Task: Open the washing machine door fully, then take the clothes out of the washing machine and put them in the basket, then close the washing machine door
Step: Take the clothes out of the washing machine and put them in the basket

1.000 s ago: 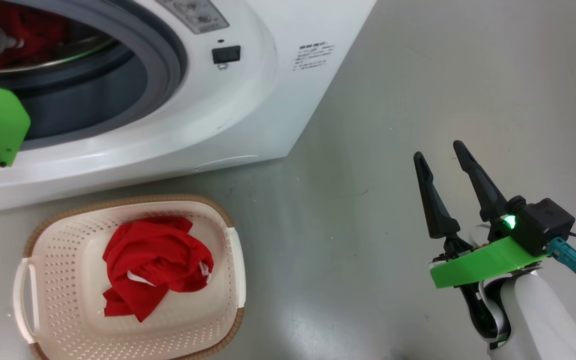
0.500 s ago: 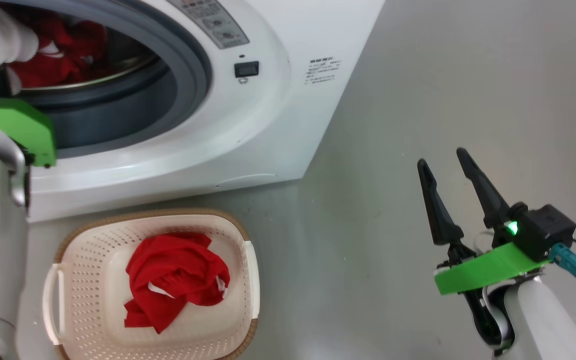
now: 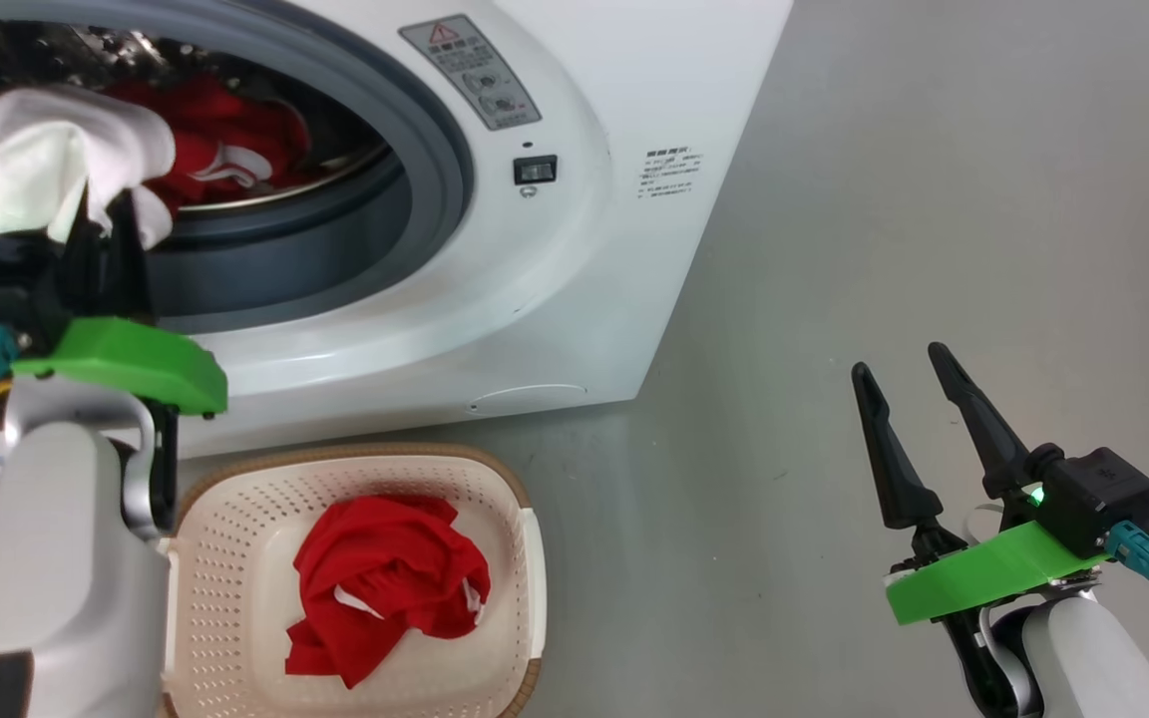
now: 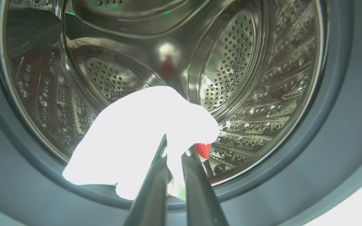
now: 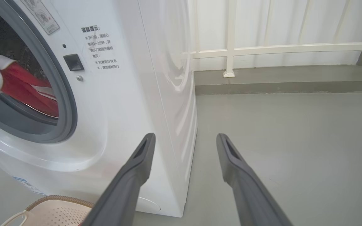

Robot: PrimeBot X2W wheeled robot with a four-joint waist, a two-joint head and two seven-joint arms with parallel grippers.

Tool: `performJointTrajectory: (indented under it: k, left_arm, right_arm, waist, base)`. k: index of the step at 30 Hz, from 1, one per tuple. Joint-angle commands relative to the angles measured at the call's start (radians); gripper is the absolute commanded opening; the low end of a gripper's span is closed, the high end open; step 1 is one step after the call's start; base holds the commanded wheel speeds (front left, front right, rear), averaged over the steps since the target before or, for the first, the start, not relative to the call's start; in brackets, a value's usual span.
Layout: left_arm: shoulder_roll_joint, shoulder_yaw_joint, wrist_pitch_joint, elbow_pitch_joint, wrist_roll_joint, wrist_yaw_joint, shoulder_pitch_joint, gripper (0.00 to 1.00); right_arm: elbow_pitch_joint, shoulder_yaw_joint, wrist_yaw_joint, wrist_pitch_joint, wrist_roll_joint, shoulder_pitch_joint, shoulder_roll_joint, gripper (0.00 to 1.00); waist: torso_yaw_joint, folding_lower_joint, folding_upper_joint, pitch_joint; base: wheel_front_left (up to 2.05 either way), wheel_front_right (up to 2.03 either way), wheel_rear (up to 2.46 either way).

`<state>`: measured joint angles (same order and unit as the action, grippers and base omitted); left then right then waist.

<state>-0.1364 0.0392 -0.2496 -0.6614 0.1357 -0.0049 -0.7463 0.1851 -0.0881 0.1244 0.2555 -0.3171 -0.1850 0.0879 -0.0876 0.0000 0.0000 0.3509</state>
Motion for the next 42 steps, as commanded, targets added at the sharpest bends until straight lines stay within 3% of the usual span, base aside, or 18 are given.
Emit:
performJointTrajectory:
  k: [1, 10, 26, 35, 42]
  left_arm:
    - [-0.023, 0.043, -0.012, 0.076, 0.006, -0.016, 0.032, 0.00]
    - [0.025, 0.109, -0.012, 0.282, 0.005, -0.065, 0.145, 0.00]
    - [0.079, 0.159, -0.012, 0.663, 0.009, -0.099, 0.326, 0.00]
    - [0.085, 0.122, -0.012, 0.822, 0.014, -0.085, 0.367, 0.00]
    - [0.086, 0.079, -0.012, 0.816, 0.020, -0.049, 0.438, 0.00]
  right_arm:
    - [-0.026, -0.018, 0.006, 0.006, 0.000, 0.018, 0.008, 1.00]
    - [-0.029, -0.005, 0.006, 0.006, 0.004, 0.036, 0.010, 1.00]
    - [-0.033, 0.007, 0.006, 0.006, 0.005, 0.055, 0.017, 1.00]
    - [-0.034, 0.006, 0.006, 0.006, 0.006, 0.051, 0.019, 1.00]
    - [-0.035, 0.001, 0.006, 0.006, 0.004, 0.046, 0.018, 1.00]
  waist:
    - [0.006, 0.0000, 0.0000, -0.007]
    - [0.017, 0.0000, 0.0000, -0.020]
    - [0.033, 0.0000, 0.0000, -0.040]
    - [0.043, 0.0000, 0.0000, -0.034]
    - [0.035, 0.0000, 0.0000, -0.024]
  base:
    - [0.00, 0.00, 0.00]
    - [0.00, 0.00, 0.00]
    - [0.00, 0.00, 0.00]
    - [0.00, 0.00, 0.00]
    - [0.00, 0.00, 0.00]
